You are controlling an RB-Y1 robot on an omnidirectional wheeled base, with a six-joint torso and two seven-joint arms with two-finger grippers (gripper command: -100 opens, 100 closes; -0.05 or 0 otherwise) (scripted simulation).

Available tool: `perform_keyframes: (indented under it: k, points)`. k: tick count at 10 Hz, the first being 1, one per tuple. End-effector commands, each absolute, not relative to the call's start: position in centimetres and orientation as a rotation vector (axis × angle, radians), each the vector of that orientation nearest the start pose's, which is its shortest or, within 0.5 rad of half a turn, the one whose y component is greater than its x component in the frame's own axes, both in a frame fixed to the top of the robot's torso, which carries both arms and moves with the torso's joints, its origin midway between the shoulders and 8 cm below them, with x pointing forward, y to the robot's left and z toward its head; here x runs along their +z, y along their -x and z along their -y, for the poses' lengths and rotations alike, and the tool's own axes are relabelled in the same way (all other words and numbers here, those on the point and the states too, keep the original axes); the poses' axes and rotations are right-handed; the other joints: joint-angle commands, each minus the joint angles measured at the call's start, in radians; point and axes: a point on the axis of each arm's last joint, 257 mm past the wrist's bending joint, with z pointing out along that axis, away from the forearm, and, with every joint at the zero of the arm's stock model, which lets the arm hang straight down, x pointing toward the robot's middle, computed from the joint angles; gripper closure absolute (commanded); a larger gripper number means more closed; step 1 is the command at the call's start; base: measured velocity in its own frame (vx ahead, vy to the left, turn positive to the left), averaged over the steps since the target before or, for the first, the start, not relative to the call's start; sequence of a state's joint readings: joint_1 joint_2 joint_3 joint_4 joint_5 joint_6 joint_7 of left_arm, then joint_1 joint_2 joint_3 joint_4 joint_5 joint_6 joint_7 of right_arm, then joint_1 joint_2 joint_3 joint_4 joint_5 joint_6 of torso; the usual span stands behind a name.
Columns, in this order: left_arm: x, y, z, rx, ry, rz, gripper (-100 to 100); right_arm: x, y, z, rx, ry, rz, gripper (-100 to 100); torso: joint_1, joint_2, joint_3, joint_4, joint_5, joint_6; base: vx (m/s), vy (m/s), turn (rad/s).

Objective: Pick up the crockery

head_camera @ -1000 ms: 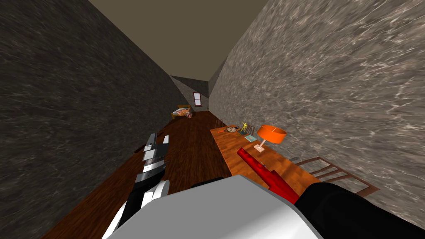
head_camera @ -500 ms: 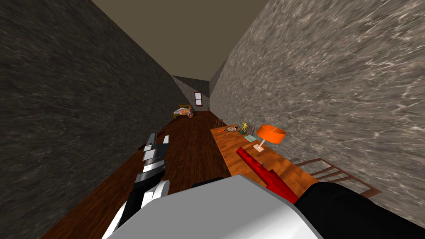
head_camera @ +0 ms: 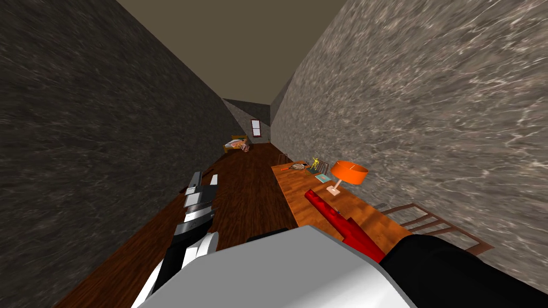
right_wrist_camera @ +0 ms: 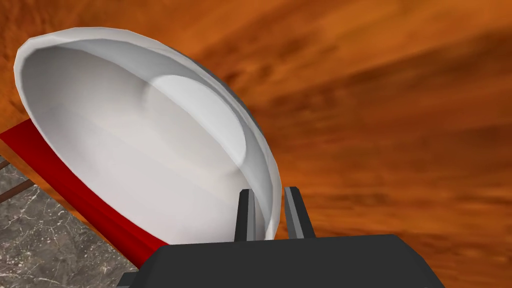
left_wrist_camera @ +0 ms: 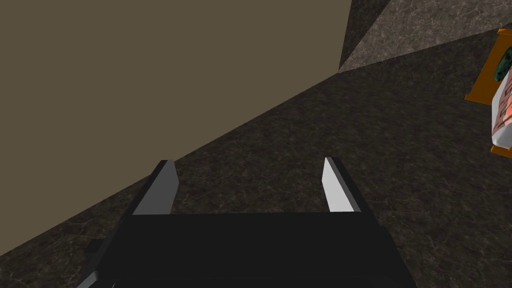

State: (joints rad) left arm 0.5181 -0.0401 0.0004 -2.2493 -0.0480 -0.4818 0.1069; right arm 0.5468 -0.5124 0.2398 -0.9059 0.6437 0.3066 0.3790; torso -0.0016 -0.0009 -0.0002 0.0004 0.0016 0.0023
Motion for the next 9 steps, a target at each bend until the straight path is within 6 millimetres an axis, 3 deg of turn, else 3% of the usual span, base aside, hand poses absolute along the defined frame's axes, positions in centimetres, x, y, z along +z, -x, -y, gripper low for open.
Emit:
perform_keyframes:
  k: [1, 2, 3, 4, 8, 9]
  points:
    - [0.1, -35.1, -28.2, -1.348, 0.752, -0.619, 0, -60.5, 2.7, 53.9, -0.704, -0.375, -2.822, 100, 0.0, 0.0, 0.0, 0.0, 0.0, 0.0, 0.0, 0.0, 0.0]
    - [0.1, -35.1, -28.2, -1.348, 0.752, -0.619, 0, -60.5, 2.7, 53.9, -0.704, -0.375, -2.822, 100, 0.0, 0.0, 0.0, 0.0, 0.0, 0.0, 0.0, 0.0, 0.0]
    - [0.1, -35.1, -28.2, -1.348, 0.752, -0.619, 0, -60.5, 2.6, 53.8, -0.703, -0.375, -2.822, 0, 0.0, 0.0, 0.0, 0.0, 0.001, 0.0, 0.0, 0.0, 0.0]
    - [0.1, -35.1, -28.2, -1.348, 0.752, -0.619, 0, -59.8, 3.5, 54.4, -0.708, -0.366, -2.82, 100, 0.001, 0.0, 0.0, 0.0, 0.001, 0.0, 0.049, 0.026, -0.07]
    - [0.1, -35.1, -28.2, -1.348, 0.752, -0.619, 0, -58.9, 4.6, 54.9, -0.705, -0.351, -2.822, 100, 0.006, -0.005, -0.003, -0.001, 0.003, 0.0, 0.065, 0.052, -0.048]
    - [0.1, -35.1, -28.2, -1.348, 0.752, -0.619, 0, -58.9, 4.6, 54.9, -0.702, -0.35, -2.822, 0, 0.005, -0.003, -0.002, -0.001, 0.003, 0.0, 0.005, 0.006, 0.003]
